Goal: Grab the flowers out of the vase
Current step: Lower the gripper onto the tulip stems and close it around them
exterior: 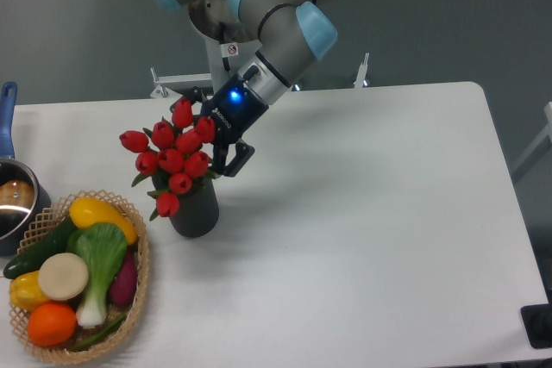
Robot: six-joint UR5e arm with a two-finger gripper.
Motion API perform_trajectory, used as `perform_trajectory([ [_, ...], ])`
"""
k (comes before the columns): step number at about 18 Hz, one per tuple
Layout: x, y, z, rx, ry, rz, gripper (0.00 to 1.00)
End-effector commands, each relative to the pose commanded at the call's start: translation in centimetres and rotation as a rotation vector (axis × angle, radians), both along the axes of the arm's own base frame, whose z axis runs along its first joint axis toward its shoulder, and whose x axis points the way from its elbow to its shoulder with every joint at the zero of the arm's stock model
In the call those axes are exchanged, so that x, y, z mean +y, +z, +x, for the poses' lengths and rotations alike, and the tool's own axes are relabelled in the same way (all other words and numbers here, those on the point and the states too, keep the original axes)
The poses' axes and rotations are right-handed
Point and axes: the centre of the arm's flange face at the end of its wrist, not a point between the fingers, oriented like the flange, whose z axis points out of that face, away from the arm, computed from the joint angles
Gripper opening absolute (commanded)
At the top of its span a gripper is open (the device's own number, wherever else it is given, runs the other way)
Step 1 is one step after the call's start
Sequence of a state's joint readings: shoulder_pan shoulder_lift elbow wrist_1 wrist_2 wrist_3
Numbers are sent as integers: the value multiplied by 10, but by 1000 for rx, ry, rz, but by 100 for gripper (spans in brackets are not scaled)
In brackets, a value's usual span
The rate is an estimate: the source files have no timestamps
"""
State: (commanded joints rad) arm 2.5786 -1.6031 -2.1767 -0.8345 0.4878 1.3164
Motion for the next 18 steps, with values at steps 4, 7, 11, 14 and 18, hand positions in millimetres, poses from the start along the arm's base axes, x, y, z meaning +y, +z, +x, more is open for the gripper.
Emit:
perform_trajectory([
  [4,0,3,-1,6,8,-12,2],
  [7,0,11,-1,16,11,-5,0],
  [11,0,24,-4,-7,42,-8,0],
  [14,4,42,-11,-35,77,-12,0],
  [18,6,67,-21,-87,131,-14,0],
])
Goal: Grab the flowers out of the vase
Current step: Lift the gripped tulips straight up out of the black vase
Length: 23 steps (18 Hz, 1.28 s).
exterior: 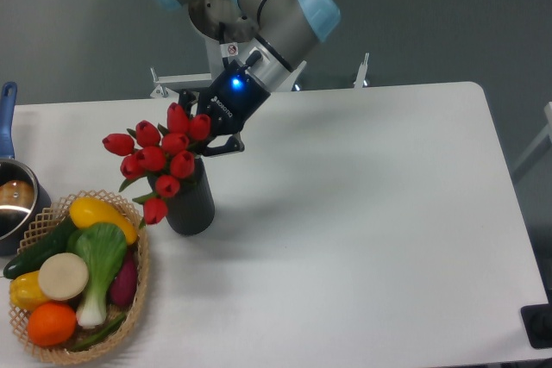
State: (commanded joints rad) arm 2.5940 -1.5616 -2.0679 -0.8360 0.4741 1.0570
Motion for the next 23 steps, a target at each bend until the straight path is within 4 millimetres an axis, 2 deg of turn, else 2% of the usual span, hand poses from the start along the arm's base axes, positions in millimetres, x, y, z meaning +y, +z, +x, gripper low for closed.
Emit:
perform_trajectory([
  [9,-16,47,4,-65,69,48,0],
  [10,-19,63,-5,-82,97,64,0],
  [15,-22,97,-21,-120,149,85,0],
  [23,-45,133,-57,-112,217,147,0],
])
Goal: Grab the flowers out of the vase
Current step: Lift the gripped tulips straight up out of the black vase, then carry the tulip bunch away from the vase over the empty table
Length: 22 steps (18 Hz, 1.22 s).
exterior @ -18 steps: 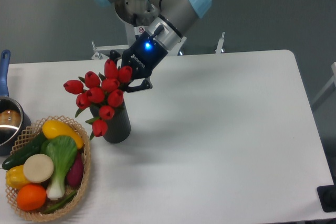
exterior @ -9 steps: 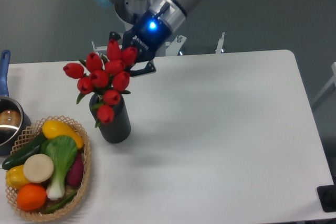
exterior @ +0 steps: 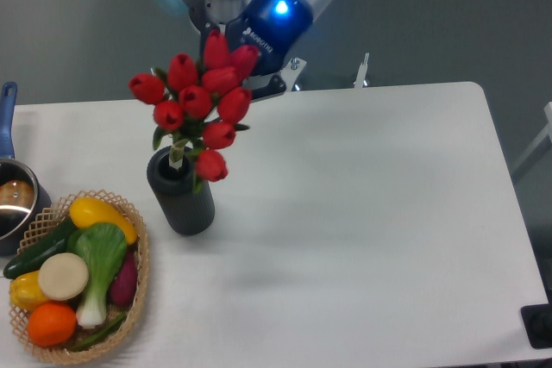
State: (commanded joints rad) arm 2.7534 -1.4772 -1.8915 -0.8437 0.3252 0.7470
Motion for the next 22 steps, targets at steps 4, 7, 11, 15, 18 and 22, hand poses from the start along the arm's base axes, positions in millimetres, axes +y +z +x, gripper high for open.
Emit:
perform_trajectory([
  [4,-27,25,-34,99,79,14,0],
  [7,-45,25,-56,217,144,-55,0],
  [11,-52,-2,-68,323,195,-224,0],
  [15,-67,-30,-85,417,267,-474,0],
  [18,-79,-56,-100,399,300,-584,0],
  [22,-82,-89,-131,412,299,-723,0],
])
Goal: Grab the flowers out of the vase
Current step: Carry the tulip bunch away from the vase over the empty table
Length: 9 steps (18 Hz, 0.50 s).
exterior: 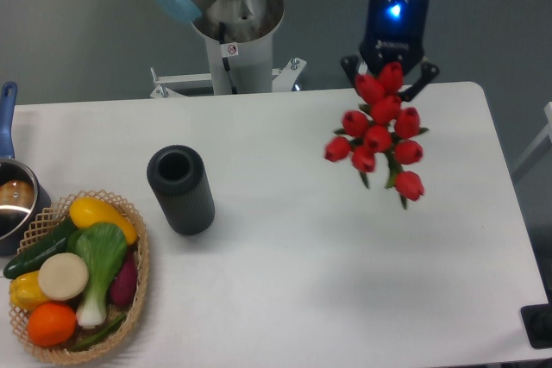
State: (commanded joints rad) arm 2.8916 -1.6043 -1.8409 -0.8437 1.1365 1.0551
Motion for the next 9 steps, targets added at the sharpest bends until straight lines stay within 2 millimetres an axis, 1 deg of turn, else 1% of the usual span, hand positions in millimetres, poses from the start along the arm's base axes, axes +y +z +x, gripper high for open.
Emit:
perform_trajectory([
  [1,0,-6,-8,7,-10,-32,0],
  [3,-4,-19,-16,27,-2,-141,0],
  [4,0,-30,-20,29,-18,-192,0],
  [6,4,-44,-30,44,-52,-281,0],
  [8,16,-57,-39,42,-69,-332,0],
  [9,22,-72,-46,29,-73,-371,0],
])
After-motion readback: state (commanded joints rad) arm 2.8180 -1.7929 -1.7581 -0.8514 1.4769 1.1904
